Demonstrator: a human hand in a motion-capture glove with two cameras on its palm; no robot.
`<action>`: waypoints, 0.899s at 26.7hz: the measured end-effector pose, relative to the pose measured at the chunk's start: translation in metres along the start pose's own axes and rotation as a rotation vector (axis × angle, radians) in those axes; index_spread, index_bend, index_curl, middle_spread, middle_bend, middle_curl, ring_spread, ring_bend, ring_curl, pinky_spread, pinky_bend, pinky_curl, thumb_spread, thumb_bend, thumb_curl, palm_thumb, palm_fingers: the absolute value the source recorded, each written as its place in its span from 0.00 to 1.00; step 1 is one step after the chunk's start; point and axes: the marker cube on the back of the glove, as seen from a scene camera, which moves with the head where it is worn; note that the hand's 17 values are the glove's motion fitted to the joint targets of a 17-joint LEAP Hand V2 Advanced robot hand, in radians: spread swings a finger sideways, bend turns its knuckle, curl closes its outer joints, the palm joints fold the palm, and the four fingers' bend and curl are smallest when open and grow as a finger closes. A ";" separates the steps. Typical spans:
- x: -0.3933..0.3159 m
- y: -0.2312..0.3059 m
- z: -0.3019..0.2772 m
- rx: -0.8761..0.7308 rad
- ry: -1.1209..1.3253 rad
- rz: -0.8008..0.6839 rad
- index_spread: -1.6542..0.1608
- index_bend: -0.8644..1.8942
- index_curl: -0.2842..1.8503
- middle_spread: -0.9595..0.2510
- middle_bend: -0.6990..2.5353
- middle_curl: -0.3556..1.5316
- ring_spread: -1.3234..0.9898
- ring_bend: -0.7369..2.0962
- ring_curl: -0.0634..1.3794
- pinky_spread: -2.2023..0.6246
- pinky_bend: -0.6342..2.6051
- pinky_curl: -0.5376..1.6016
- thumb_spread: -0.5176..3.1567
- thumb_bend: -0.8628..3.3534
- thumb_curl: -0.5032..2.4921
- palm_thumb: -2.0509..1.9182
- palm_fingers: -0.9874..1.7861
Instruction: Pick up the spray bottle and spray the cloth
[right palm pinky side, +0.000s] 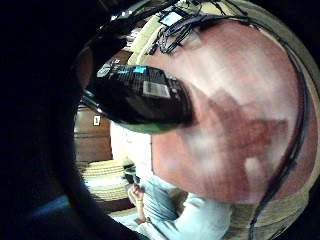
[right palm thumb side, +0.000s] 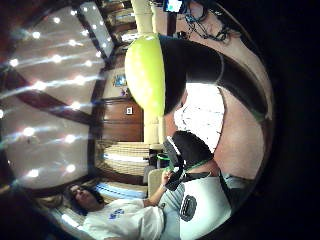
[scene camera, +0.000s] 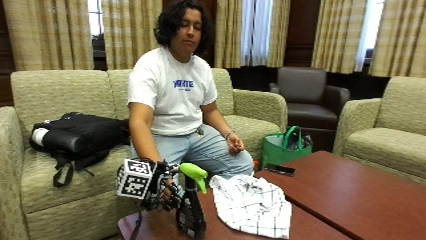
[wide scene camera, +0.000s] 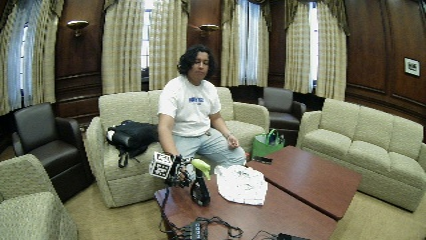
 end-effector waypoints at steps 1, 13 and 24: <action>0.000 -0.003 0.003 0.003 -0.008 0.006 0.69 0.35 0.22 0.68 0.29 0.37 0.50 0.42 0.25 0.83 0.31 0.41 0.39 0.20 0.28 0.67 0.49; -0.009 -0.036 0.018 0.069 -0.008 -0.050 0.70 0.35 0.21 0.68 0.30 0.38 0.50 0.43 0.26 0.82 0.31 0.41 0.39 0.20 0.28 0.68 0.50; -0.009 -0.053 0.022 0.044 0.031 -0.088 0.70 0.34 0.21 0.67 0.31 0.39 0.49 0.45 0.27 0.81 0.31 0.41 0.37 0.19 0.28 0.66 0.52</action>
